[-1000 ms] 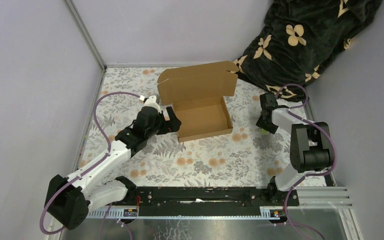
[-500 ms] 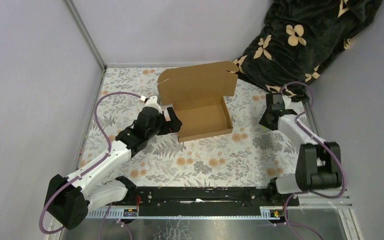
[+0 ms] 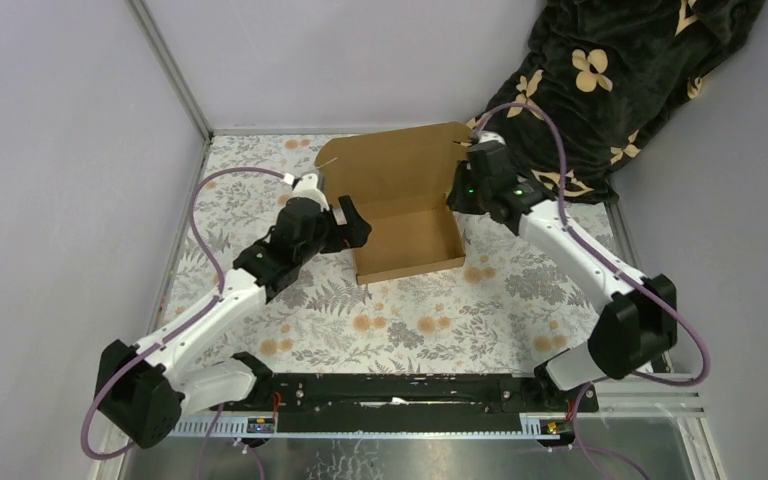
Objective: Fold the paper box
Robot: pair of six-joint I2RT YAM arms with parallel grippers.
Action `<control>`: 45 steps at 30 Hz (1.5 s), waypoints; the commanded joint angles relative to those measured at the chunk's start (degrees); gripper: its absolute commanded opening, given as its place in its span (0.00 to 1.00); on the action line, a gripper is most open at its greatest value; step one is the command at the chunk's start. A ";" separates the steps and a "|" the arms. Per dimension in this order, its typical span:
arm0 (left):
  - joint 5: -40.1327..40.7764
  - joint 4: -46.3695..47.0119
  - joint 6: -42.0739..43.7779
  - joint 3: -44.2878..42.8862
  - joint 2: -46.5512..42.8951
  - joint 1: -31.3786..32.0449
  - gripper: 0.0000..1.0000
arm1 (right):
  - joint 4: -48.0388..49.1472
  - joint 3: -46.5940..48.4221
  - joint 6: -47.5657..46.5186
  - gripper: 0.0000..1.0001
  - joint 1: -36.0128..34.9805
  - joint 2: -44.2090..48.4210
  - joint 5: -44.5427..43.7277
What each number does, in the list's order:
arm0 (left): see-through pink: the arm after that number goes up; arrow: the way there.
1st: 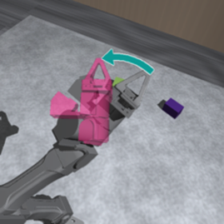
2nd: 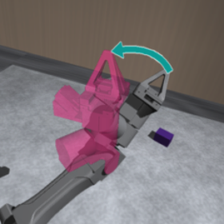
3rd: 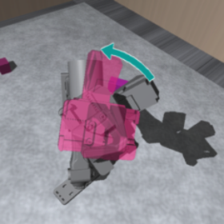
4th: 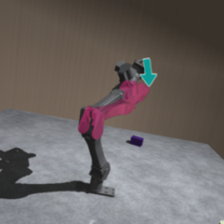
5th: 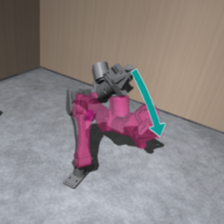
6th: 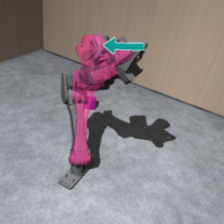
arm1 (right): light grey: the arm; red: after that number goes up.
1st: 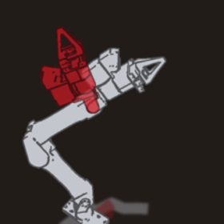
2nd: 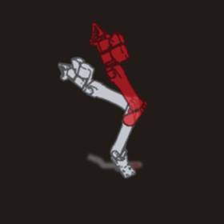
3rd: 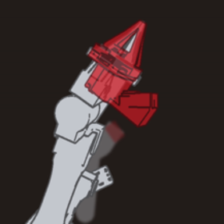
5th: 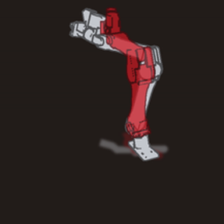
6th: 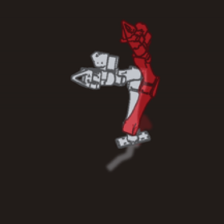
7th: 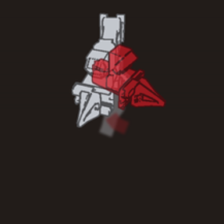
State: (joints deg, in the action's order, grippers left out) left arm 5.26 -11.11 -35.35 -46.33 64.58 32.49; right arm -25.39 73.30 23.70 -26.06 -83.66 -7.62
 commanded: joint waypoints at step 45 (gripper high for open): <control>-3.62 -5.94 8.62 -14.29 1.26 -17.64 0.99 | 8.44 5.45 -29.76 0.88 -13.99 -1.55 -14.55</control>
State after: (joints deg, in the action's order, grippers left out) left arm 7.57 -19.97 -30.92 -57.58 61.01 17.54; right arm -18.74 77.58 3.97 -40.25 -84.93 -16.05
